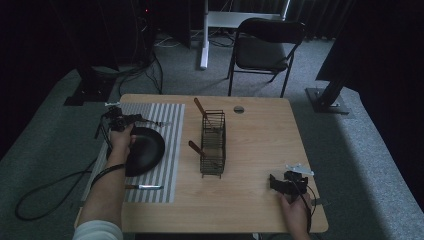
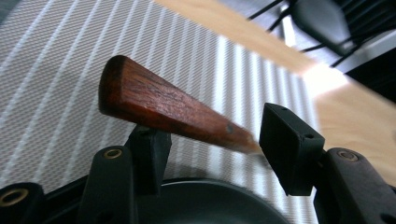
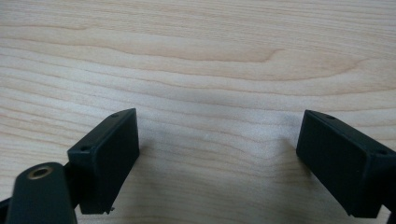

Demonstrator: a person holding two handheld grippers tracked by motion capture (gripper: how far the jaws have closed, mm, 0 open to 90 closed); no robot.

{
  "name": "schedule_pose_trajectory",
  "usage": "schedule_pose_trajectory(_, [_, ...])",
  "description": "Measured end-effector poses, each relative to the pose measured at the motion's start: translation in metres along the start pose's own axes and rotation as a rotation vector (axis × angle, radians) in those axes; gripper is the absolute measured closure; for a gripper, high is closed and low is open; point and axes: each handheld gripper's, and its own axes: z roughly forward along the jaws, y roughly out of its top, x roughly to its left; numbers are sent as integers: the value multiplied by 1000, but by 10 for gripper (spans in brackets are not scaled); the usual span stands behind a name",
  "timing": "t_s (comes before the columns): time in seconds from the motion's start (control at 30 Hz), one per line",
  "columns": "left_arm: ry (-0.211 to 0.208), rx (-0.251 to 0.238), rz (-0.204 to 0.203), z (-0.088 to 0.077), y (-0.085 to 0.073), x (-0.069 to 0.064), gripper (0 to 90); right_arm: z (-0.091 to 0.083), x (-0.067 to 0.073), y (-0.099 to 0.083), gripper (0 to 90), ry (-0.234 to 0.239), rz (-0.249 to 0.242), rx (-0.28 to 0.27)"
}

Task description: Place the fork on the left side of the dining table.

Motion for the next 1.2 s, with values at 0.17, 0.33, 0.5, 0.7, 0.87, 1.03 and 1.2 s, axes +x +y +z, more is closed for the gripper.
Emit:
schedule_pose_trajectory(0.17, [51, 1, 9, 4, -2, 1, 386, 0, 0, 0, 128, 0, 0, 0])
schedule_pose_trajectory(0.33, [108, 39, 43, 8, -5, 3, 385, 0, 0, 0, 128, 0, 0, 0])
schedule_pose_trajectory(0.5, [91, 22, 86, 12, -6, -1, 334, 0, 0, 0, 128, 0, -1, 0])
schedule_pose_trajectory(0.7, [100, 12, 141, 9, -7, -3, 334, 0, 0, 0, 128, 0, 0, 0])
schedule_pose_trajectory(0.87, [95, 0, 137, 1, -13, -1, 334, 0, 0, 0, 128, 0, 0, 0])
schedule_pose_trajectory(1.03, [82, -16, 155, -10, -18, -4, 334, 0, 0, 0, 128, 0, 0, 0])
schedule_pose_trajectory(1.2, [63, -28, 183, -20, -24, -8, 335, 0, 0, 0, 128, 0, 0, 0])
